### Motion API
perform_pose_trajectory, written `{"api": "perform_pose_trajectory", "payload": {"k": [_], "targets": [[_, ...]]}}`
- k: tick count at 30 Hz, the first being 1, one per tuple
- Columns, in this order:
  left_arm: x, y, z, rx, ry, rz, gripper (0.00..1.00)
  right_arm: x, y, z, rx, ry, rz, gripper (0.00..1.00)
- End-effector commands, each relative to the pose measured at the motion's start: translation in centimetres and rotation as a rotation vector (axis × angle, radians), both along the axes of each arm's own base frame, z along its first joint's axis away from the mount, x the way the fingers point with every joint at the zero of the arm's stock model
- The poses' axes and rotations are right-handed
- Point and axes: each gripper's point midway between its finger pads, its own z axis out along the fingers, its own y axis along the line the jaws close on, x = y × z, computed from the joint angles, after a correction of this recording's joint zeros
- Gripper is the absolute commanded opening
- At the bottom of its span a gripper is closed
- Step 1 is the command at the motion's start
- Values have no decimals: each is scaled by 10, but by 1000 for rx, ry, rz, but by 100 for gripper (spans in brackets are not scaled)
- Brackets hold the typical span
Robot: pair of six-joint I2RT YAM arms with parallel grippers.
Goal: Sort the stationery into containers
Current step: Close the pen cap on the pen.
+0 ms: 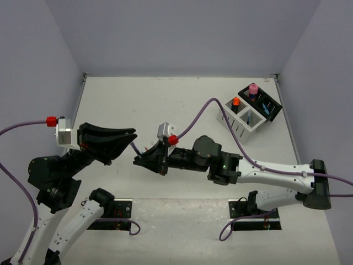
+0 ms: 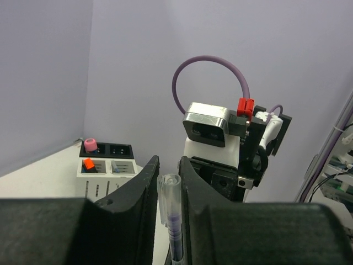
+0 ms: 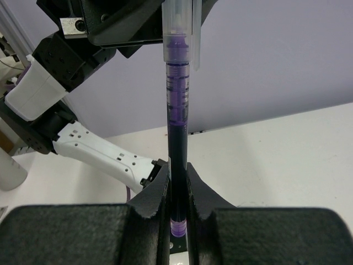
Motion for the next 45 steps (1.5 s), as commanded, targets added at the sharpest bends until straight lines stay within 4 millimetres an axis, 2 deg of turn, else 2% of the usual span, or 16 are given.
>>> {"api": "perform_pose_trajectory", "payload": {"k": [1, 3, 9, 15, 19, 21, 26, 29, 32, 33, 34, 36, 39, 41, 42, 45], "targets": [[10, 0, -4, -14, 29, 23, 5, -6, -11, 55, 125, -55, 11, 0], [12, -2, -6, -11, 46, 20, 0, -5, -12, 62, 141, -55, 2, 0], [22, -6, -21, -8, 115, 17, 0, 5, -16, 91, 218, -47, -55, 0], [39, -8, -43, -26, 196, 51, 0, 20, -20, 138, 387, -36, -140, 0], [45, -11, -47, -18, 220, 49, 0, 25, -14, 157, 393, -66, -162, 0], [51, -8, -53, -24, 242, 77, 0, 28, -17, 180, 405, -106, -179, 0], [51, -7, -64, -19, 263, 86, 0, 39, -23, 220, 420, -154, -214, 0], [49, -6, -69, -21, 261, 85, 0, 47, -20, 227, 406, -162, -225, 0], [46, -7, -72, -18, 257, 70, 0, 52, -15, 224, 398, -146, -227, 0], [44, -7, -71, -19, 251, 67, 0, 54, -12, 217, 385, -140, -225, 0], [43, -6, -69, -22, 244, 71, 0, 56, -6, 200, 348, -133, -223, 0], [42, 0, -61, -29, 223, 104, 0, 56, -4, 188, 335, -128, -218, 0], [39, 17, -31, -6, 188, 201, 0, 56, 7, 123, 255, -76, -202, 0], [31, 21, -9, 21, 141, 209, 3, 54, 8, 92, 222, -45, -189, 0], [27, 21, 0, 37, 114, 206, 7, 52, 7, 81, 213, -34, -183, 0], [14, 16, 18, 72, 51, 152, 42, 49, -1, 78, 223, -18, -179, 0]]}}
